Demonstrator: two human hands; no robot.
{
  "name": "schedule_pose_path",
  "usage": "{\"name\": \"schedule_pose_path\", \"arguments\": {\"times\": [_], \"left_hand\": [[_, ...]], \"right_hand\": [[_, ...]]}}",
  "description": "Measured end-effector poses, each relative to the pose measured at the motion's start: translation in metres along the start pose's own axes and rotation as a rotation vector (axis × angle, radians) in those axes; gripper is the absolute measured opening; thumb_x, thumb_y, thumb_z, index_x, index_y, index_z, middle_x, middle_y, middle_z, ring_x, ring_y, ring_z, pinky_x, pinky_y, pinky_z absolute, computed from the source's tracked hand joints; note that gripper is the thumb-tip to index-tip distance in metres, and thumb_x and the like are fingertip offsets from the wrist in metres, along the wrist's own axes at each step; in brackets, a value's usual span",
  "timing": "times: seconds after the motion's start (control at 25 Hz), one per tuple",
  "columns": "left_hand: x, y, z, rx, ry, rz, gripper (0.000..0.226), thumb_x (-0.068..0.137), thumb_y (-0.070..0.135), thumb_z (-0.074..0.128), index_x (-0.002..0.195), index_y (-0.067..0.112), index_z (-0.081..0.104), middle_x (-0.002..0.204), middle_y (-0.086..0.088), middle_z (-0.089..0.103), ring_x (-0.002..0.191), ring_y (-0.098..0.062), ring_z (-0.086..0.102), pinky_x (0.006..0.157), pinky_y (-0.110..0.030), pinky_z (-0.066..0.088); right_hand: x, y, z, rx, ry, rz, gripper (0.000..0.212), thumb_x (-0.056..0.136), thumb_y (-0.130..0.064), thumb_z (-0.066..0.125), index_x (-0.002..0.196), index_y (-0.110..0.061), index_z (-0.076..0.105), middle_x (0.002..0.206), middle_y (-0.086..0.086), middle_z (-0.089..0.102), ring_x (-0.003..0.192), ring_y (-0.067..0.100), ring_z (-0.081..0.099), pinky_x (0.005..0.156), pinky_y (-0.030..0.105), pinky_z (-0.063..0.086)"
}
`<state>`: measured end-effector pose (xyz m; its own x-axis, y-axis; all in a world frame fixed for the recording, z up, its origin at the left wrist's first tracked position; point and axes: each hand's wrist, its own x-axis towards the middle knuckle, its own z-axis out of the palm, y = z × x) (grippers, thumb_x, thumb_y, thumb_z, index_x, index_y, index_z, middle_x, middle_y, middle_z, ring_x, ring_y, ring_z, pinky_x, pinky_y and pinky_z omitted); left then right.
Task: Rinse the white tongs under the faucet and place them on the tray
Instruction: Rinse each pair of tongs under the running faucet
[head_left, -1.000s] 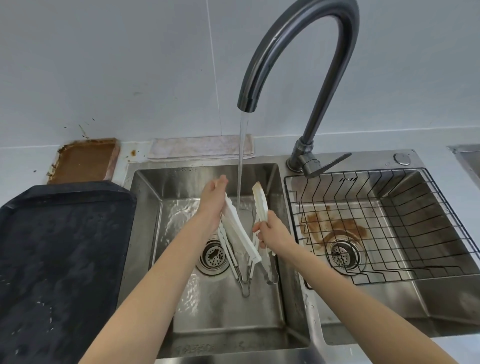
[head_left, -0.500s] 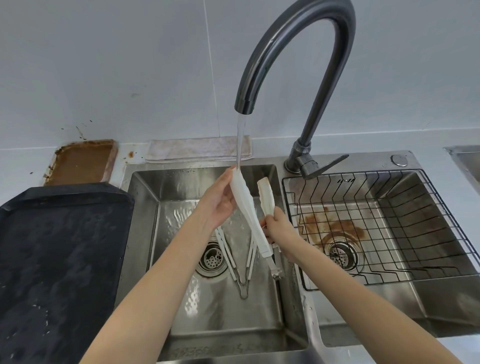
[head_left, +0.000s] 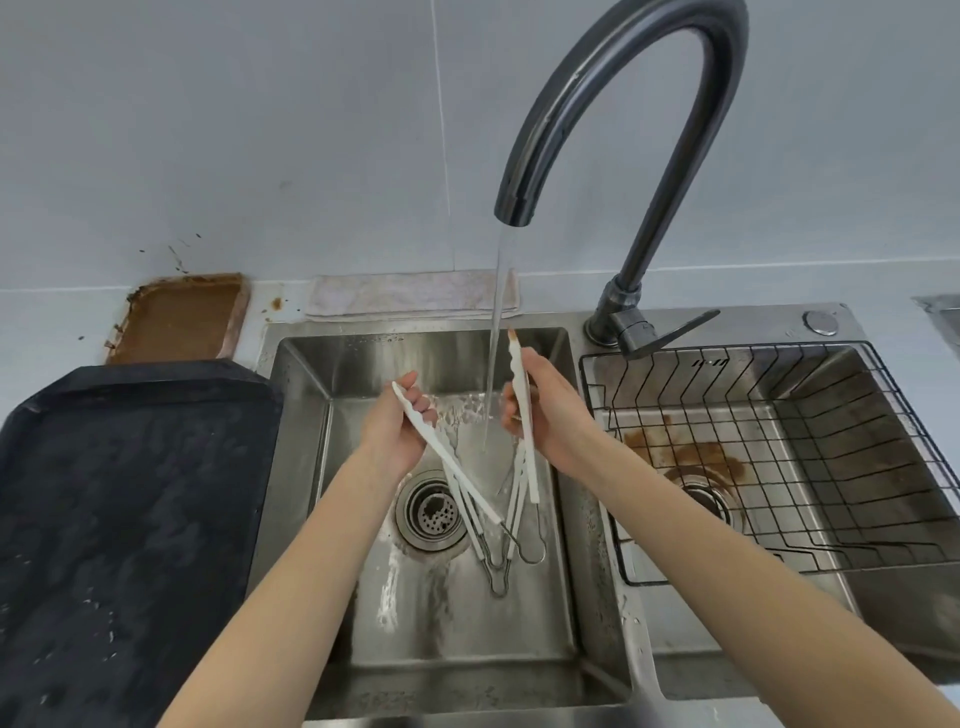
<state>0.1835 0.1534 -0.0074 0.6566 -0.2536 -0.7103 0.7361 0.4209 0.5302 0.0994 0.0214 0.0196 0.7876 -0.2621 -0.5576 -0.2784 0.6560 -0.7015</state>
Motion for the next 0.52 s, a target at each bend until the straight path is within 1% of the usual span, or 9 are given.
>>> {"name": "schedule_pose_path", "arguments": {"times": [0.12, 0.16, 0.2, 0.24, 0.28, 0.32, 0.36, 0.44, 0.52], "left_hand": [[0.005, 0.001, -0.002, -0.018, -0.004, -0.008, 0.030, 0.097, 0.009, 0.028, 0.071, 0.014, 0.042, 0.051, 0.001, 0.036, 0.049, -0.010, 0.031, 0.049, -0.018, 0.030], [0.006, 0.000, -0.003, -0.032, -0.017, -0.021, 0.030, 0.096, 0.009, 0.028, 0.070, 0.015, 0.042, 0.050, 0.004, 0.040, 0.050, -0.009, 0.033, 0.052, -0.017, 0.030], [0.006, -0.001, -0.003, -0.056, -0.036, -0.038, 0.028, 0.095, 0.010, 0.028, 0.076, 0.014, 0.047, 0.054, 0.010, 0.052, 0.055, -0.006, 0.043, 0.055, -0.014, 0.034], [0.005, -0.002, -0.003, -0.084, -0.056, -0.056, 0.028, 0.096, 0.014, 0.028, 0.094, 0.016, 0.056, 0.074, 0.014, 0.066, 0.074, -0.001, 0.057, 0.064, -0.015, 0.039], [0.005, -0.004, -0.003, -0.097, -0.070, -0.072, 0.036, 0.098, 0.022, 0.026, 0.121, 0.016, 0.053, 0.110, 0.012, 0.066, 0.106, -0.003, 0.058, 0.080, -0.019, 0.042], [0.003, -0.004, -0.003, -0.081, -0.072, -0.091, 0.046, 0.099, 0.031, 0.022, 0.137, 0.012, 0.041, 0.136, 0.005, 0.053, 0.127, -0.011, 0.048, 0.095, -0.026, 0.038], [0.002, -0.004, -0.003, -0.038, -0.075, -0.097, 0.055, 0.099, 0.039, 0.018, 0.142, 0.008, 0.033, 0.141, -0.001, 0.046, 0.130, -0.016, 0.044, 0.102, -0.031, 0.035], [0.000, -0.005, -0.003, 0.046, -0.091, -0.074, 0.065, 0.097, 0.049, 0.014, 0.142, 0.006, 0.032, 0.116, -0.003, 0.054, 0.105, -0.018, 0.053, 0.091, -0.032, 0.039], [-0.001, -0.006, -0.007, 0.096, -0.070, -0.051, 0.062, 0.096, 0.052, 0.014, 0.130, 0.009, 0.044, 0.098, -0.001, 0.050, 0.090, -0.016, 0.051, 0.082, -0.029, 0.040]], "right_hand": [[0.006, -0.005, 0.011, -0.008, -0.018, -0.045, 0.015, 0.095, -0.026, 0.048, 0.096, -0.012, 0.053, 0.052, -0.004, 0.048, 0.041, 0.008, 0.045, 0.050, 0.022, 0.046], [0.008, -0.006, 0.013, -0.033, -0.026, -0.057, 0.016, 0.095, -0.026, 0.048, 0.097, -0.010, 0.053, 0.056, -0.002, 0.048, 0.042, 0.009, 0.045, 0.050, 0.022, 0.046], [0.009, -0.007, 0.014, -0.056, -0.033, -0.068, 0.017, 0.095, -0.025, 0.048, 0.098, -0.009, 0.053, 0.060, -0.001, 0.048, 0.042, 0.008, 0.045, 0.049, 0.021, 0.045], [0.011, -0.007, 0.016, -0.078, -0.029, -0.076, 0.018, 0.095, -0.025, 0.048, 0.099, -0.009, 0.054, 0.065, 0.000, 0.049, 0.043, 0.009, 0.046, 0.049, 0.021, 0.045], [0.012, -0.006, 0.016, -0.117, -0.007, -0.090, 0.019, 0.094, -0.026, 0.048, 0.100, -0.009, 0.054, 0.069, 0.001, 0.050, 0.045, 0.009, 0.046, 0.050, 0.022, 0.045], [0.012, -0.005, 0.017, -0.182, 0.023, -0.117, 0.021, 0.094, -0.027, 0.049, 0.103, -0.009, 0.054, 0.074, 0.001, 0.052, 0.049, 0.009, 0.046, 0.053, 0.022, 0.044], [0.012, -0.003, 0.017, -0.277, 0.047, -0.156, 0.025, 0.093, -0.030, 0.050, 0.109, -0.010, 0.054, 0.078, 0.000, 0.054, 0.052, 0.009, 0.046, 0.055, 0.023, 0.044], [0.011, 0.002, 0.016, -0.490, 0.052, -0.252, 0.037, 0.092, -0.035, 0.051, 0.122, -0.012, 0.048, 0.084, -0.002, 0.056, 0.059, 0.008, 0.048, 0.060, 0.024, 0.045], [0.010, 0.008, 0.016, -0.667, 0.078, -0.347, 0.042, 0.091, -0.037, 0.051, 0.126, -0.012, 0.047, 0.088, -0.002, 0.059, 0.066, 0.010, 0.052, 0.065, 0.026, 0.047]]}}
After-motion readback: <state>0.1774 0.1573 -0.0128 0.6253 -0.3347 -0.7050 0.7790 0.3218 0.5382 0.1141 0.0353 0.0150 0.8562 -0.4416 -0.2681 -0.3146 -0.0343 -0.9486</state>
